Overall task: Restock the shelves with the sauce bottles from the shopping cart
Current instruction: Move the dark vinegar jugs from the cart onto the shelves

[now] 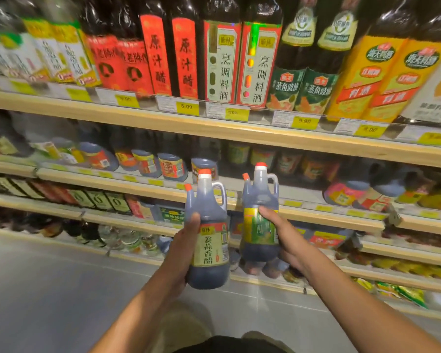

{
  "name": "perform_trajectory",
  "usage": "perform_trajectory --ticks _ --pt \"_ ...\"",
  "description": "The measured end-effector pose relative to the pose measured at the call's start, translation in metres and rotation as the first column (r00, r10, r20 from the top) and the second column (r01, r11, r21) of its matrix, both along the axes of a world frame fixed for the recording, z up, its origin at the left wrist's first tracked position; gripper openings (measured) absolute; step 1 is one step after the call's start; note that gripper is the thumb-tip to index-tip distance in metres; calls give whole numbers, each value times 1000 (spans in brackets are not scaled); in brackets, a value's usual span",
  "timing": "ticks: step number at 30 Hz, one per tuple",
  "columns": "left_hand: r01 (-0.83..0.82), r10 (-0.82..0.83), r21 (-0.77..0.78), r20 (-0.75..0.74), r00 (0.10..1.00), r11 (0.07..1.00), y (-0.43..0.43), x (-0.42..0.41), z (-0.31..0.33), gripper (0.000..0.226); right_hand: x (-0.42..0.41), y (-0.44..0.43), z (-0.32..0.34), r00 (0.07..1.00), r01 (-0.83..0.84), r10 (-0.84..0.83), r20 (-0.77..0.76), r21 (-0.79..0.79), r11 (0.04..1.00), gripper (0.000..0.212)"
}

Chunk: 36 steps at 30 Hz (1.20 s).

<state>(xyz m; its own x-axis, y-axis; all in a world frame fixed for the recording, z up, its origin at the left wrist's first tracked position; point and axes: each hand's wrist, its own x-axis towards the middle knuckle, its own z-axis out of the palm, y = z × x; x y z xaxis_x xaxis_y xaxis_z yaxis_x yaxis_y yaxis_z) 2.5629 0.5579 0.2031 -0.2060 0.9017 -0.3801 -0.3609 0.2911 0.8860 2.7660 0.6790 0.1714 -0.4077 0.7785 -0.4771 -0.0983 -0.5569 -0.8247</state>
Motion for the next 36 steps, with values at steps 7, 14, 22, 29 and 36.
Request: perform_trajectory --ticks 7,14,22,29,36 --pt "-78 78 14 -4 997 997 4 -32 -16 62 -50 86 11 993 -57 30 116 239 969 53" --pt "-132 134 25 -63 989 991 13 -59 -29 82 -75 150 7 940 -11 -94 327 304 953 54" --pt "-203 203 31 19 979 979 22 -72 -47 81 -87 160 -11 803 -196 -43 595 332 922 77" --pt "-207 204 55 55 977 977 26 -67 -45 93 -91 165 -20 754 -244 -21 657 309 919 83" --pt "-41 32 62 140 990 997 23 -43 -24 103 -67 140 -12 847 -79 -161 507 419 904 40"
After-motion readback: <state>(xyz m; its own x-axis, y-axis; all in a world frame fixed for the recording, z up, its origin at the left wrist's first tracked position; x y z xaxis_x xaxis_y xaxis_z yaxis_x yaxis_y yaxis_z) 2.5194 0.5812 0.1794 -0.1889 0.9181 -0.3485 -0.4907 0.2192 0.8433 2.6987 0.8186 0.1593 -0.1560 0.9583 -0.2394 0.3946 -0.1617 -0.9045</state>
